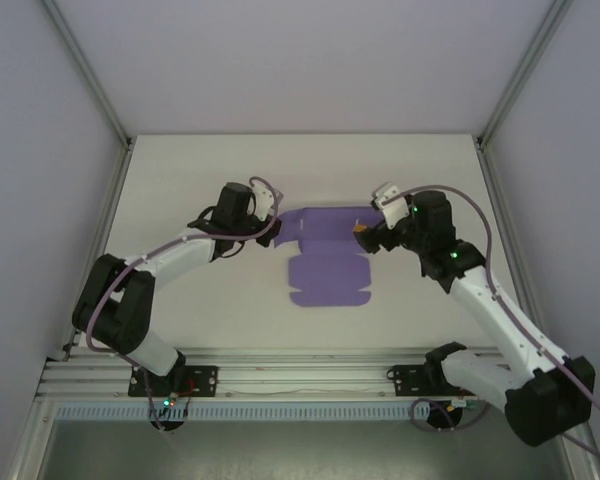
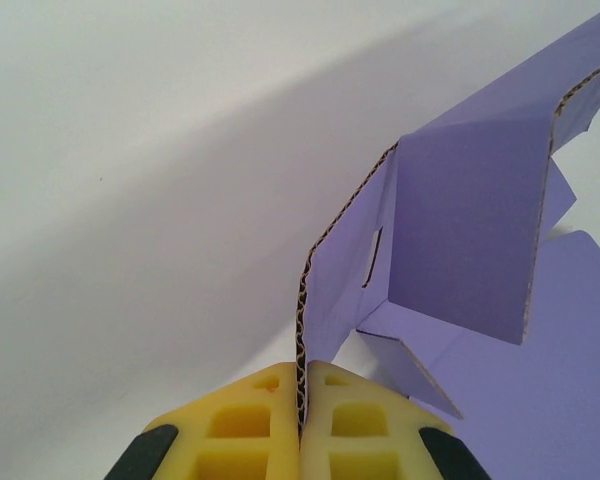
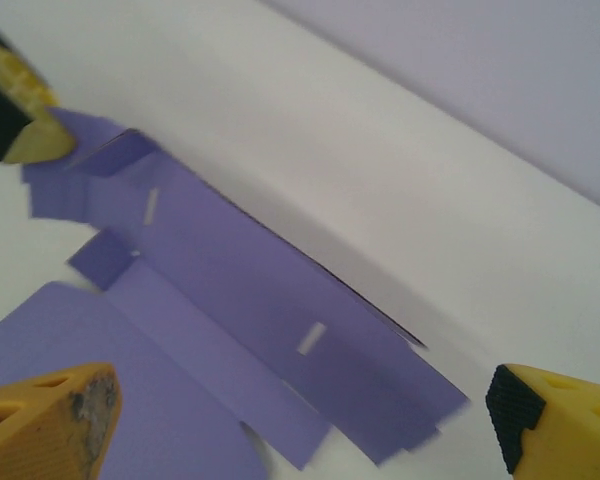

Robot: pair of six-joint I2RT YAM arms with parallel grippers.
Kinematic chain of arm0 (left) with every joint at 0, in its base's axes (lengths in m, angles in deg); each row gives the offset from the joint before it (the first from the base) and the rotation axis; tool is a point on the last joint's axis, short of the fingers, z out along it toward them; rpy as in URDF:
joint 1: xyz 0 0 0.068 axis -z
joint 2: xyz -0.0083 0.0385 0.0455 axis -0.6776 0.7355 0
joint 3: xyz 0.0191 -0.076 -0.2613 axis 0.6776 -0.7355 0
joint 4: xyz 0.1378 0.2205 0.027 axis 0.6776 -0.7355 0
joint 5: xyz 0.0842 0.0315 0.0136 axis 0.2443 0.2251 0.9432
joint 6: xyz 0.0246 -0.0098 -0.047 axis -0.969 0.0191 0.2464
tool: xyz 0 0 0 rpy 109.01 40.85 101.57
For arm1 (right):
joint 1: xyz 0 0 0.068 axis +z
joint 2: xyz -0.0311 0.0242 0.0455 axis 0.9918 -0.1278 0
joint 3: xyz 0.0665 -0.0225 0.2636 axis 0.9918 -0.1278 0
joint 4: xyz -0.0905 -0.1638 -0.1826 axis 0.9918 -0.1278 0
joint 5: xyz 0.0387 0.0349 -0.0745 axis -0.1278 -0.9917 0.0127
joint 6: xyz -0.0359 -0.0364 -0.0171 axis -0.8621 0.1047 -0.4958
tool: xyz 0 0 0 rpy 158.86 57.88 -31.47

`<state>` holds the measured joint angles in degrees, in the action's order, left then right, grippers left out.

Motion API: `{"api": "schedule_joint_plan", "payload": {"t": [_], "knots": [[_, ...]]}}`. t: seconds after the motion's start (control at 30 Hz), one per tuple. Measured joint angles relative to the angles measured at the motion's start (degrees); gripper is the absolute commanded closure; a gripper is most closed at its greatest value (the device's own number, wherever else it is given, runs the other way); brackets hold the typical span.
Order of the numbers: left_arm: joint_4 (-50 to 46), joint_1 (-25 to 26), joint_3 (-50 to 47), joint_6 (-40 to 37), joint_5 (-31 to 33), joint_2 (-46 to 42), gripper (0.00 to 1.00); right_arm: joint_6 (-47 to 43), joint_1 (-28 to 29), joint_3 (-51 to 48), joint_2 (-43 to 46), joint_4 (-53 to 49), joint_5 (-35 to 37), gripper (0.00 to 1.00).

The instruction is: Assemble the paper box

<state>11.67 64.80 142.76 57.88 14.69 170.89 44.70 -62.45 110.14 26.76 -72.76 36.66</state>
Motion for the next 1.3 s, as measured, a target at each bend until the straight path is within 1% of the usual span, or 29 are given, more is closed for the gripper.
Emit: {"api": "schedule_joint_plan", "payload": {"t": [0.07, 0.13, 0.17, 0.23, 0.27, 0.4, 0.5, 0.53, 0.57, 0.7, 0.87, 1.0, 1.07, 1.13, 1.2, 1.23, 1.27, 1.3], "knots": [[0.11, 0.0, -0.22, -0.92, -0.66, -0.5, 1.0, -5.05, 0.0, 3.32, -4.76, -2.73, -2.36, 0.11], [0.15, 0.0, -0.22, -1.77, -0.68, -1.11, 1.0, -9.4, 0.0, 8.13, -10.47, -6.14, -3.63, 0.22], [0.15, 0.0, -0.22, -2.12, -0.68, -1.42, 1.0, -11.19, 0.0, 10.71, -13.38, -7.5, -4.04, 0.26], [0.15, 0.0, -0.22, -2.75, -0.66, -1.9, 1.0, -14.32, 0.0, 14.36, -17.64, -8.68, -4.7, 0.29], [0.13, 0.0, -0.22, -3.02, -0.68, -1.99, 1.0, -15.63, 0.0, 15.17, -18.86, -8.55, -4.94, 0.33], [0.09, 0.0, -0.22, -3.19, -0.68, -2.03, 1.0, -20.44, 0.81, 15.56, -20.76, -8.41, -5.18, 0.35], [0.0, 0.0, -0.22, -3.34, -0.68, -2.03, 1.0, -23.52, 2.01, 17.79, -23.63, -10.03, -5.09, 0.36], [-0.11, 0.0, -0.22, -3.48, -0.7, -2.03, 1.0, -24.26, 2.36, 18.49, -24.76, -10.23, -4.85, 0.37], [-0.13, 0.0, -0.22, -3.58, -0.74, -2.03, 1.0, -24.98, 2.69, 18.97, -25.75, -10.27, -4.59, 0.4], [-0.17, 0.0, -0.22, -4.04, -0.87, -2.03, 1.0, -27.21, 3.56, 19.3, -28.83, -10.1, -2.78, 0.45], [-0.24, 0.0, -0.22, -4.52, -1.55, -2.03, 1.0, -29.24, 3.78, 20.22, -31.65, -10.08, -0.26, 0.62], [-0.57, 0.0, -0.2, -4.66, -2.16, -2.03, 1.0, -30.56, 4.85, 20.79, -33.14, -9.97, 2.45, 0.82], [-0.57, 0.0, -0.11, -4.63, -2.1, -2.03, 1.0, -31.15, 5.7, 20.79, -33.31, -9.77, 3.69, 0.85], [-0.61, 0.0, 0.07, -4.63, -1.81, -2.03, 1.0, -31.19, 6.88, 20.7, -33.33, -8.94, 5.88, 0.86], [-0.74, 0.0, 0.26, -4.63, -1.33, -2.01, 1.0, -31.1, 8.0, 20.17, -33.33, -7.1, 8.55, 0.92], [-0.76, 0.0, 0.33, -4.61, -1.01, -2.01, 1.0, -31.04, 8.52, 19.67, -33.33, -6.08, 9.88, 0.97], [-0.79, 0.0, 0.35, -4.61, -0.66, -1.92, 1.0, -30.77, 9.05, 19.1, -33.33, -5.09, 11.1, 1.0], [-0.94, 0.0, 0.42, -4.59, -0.37, -1.84, 1.0, -30.53, 9.62, 18.53, -33.33, -4.09, 12.55, 1.0]]}}
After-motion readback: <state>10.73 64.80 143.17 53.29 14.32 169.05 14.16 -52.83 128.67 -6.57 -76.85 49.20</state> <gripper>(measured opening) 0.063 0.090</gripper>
